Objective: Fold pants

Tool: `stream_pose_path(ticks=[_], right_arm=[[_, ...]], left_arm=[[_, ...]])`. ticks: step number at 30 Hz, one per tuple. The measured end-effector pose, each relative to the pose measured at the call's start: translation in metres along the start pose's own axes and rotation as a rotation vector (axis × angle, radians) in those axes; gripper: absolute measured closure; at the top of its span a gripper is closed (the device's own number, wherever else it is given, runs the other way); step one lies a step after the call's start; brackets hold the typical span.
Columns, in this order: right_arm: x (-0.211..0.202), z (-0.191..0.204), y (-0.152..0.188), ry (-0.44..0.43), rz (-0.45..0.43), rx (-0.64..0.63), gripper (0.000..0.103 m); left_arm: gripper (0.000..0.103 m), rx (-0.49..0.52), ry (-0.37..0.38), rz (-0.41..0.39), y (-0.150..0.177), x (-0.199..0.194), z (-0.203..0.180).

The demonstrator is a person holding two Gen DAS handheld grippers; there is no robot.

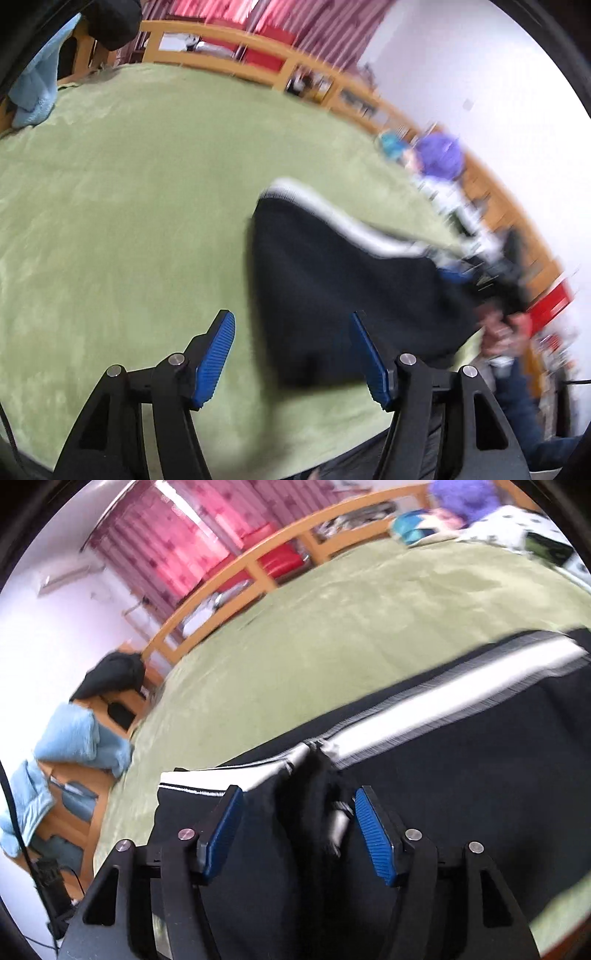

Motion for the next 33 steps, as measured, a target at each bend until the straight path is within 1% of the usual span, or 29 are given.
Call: stream_pose_path(ticks=[1, 2, 3, 5, 6, 7, 8, 9, 10, 11, 12, 13, 15, 16, 17, 18, 19, 20, 21, 22, 23, 24, 25, 27, 28, 29, 30, 32, 33], right_arm=[[0.015, 0.000, -0.001, -0.001, 0.048, 0.013, 0.040], [0.024, 0.000, 0.001, -0.001, 0.076, 0.020, 0.040], [0.040, -0.001, 0.005, 0.010, 0.119, 0.018, 0.040], [0.062, -0.004, 0.011, 0.045, 0.156, -0.005, 0.040], [0.067, -0.002, 0.014, 0.039, 0.167, -0.013, 0.041], [0.068, -0.008, 0.018, 0.036, 0.193, -0.017, 0.044], [0.073, -0.005, 0.021, 0.027, 0.228, -0.026, 0.065], [0.080, -0.001, 0.025, 0.020, 0.262, -0.035, 0.080], [0.082, 0.002, 0.026, 0.016, 0.259, -0.051, 0.091], [0.080, 0.005, 0.024, 0.019, 0.236, -0.071, 0.093], [0.073, 0.009, 0.020, 0.013, 0.205, -0.099, 0.093], [0.061, 0.017, 0.012, -0.010, 0.164, -0.115, 0.093], [0.032, 0.028, -0.009, -0.094, 0.092, -0.104, 0.094], [0.026, 0.030, -0.017, -0.111, 0.072, -0.094, 0.094], [0.022, 0.028, -0.022, -0.105, 0.059, -0.093, 0.093], [0.027, 0.023, -0.024, -0.071, 0.057, -0.107, 0.093], [0.041, 0.015, -0.019, -0.018, 0.092, -0.120, 0.087], [0.062, 0.003, -0.009, 0.044, 0.161, -0.109, 0.075], [0.074, -0.005, -0.003, 0.089, 0.206, -0.094, 0.071], [0.085, -0.015, 0.008, 0.105, 0.254, -0.076, 0.072], [0.083, -0.016, 0.010, 0.086, 0.241, -0.070, 0.073], [0.072, -0.016, 0.010, 0.072, 0.207, -0.063, 0.073], [0.058, -0.017, 0.009, 0.083, 0.173, -0.056, 0.072], [0.027, -0.014, 0.010, 0.092, 0.087, -0.055, 0.069], [0.007, -0.009, 0.016, 0.081, 0.032, -0.069, 0.064], [-0.009, -0.002, 0.025, 0.066, -0.009, -0.090, 0.055], [-0.018, 0.004, 0.033, 0.055, -0.025, -0.106, 0.052], [-0.028, 0.010, 0.058, 0.050, -0.024, -0.158, 0.051], [-0.033, 0.007, 0.071, 0.061, -0.018, -0.181, 0.051]], left_arm=[[0.036, -0.003, 0.004, -0.009, -0.006, -0.002, 0.002], [0.034, 0.000, -0.012, -0.008, -0.010, -0.004, 0.005], [0.033, 0.011, -0.055, -0.007, -0.014, -0.006, 0.010], [0.033, 0.025, -0.098, -0.001, -0.017, 0.002, 0.012], [0.032, 0.018, -0.110, 0.025, -0.016, 0.012, 0.014], [0.032, 0.003, -0.112, 0.051, -0.014, 0.021, 0.017], [0.032, -0.014, -0.106, 0.074, -0.012, 0.032, 0.018], [0.032, -0.039, -0.088, 0.100, -0.009, 0.047, 0.017], [0.032, -0.059, -0.080, 0.123, -0.004, 0.058, 0.016], [0.032, -0.072, -0.077, 0.146, 0.000, 0.066, 0.016], [0.033, -0.077, -0.076, 0.177, 0.004, 0.079, 0.014], [0.033, -0.066, -0.082, 0.191, 0.008, 0.087, 0.011], [0.032, -0.040, -0.080, 0.192, 0.009, 0.093, 0.004], [0.032, -0.030, -0.061, 0.188, 0.009, 0.096, -0.001], [0.030, -0.026, -0.044, 0.188, 0.011, 0.100, -0.005], [0.029, -0.020, -0.046, 0.210, 0.014, 0.107, -0.008], [0.029, -0.007, -0.054, 0.237, 0.017, 0.111, -0.010], [0.029, 0.012, -0.070, 0.268, 0.022, 0.117, -0.012], [0.029, 0.036, -0.096, 0.303, 0.027, 0.123, -0.013], [0.029, 0.057, -0.120, 0.321, 0.032, 0.126, -0.014], [0.029, 0.064, -0.123, 0.312, 0.032, 0.124, -0.016], [0.029, 0.063, -0.121, 0.306, 0.032, 0.121, -0.017], [0.030, 0.057, -0.108, 0.296, 0.029, 0.113, -0.019], [0.029, 0.057, -0.067, 0.234, 0.023, 0.099, -0.024], [0.028, 0.074, -0.066, 0.207, 0.021, 0.093, -0.028], [0.028, 0.094, -0.082, 0.216, 0.024, 0.093, -0.030], [0.028, 0.115, -0.101, 0.251, 0.032, 0.099, -0.031], [0.028, 0.125, -0.125, 0.318, 0.052, 0.112, -0.030], [0.027, 0.116, -0.126, 0.330, 0.060, 0.115, -0.028]])
Point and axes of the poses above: each gripper's, at about its wrist camera, not at the fingertips, and x roughly the way its jaws point, z to its left, y to its underside, the point moved 7 cm from there along x, roughly the way its jaws point, and after that the axes turned 13 degrees about x, right-handed, at the moved point
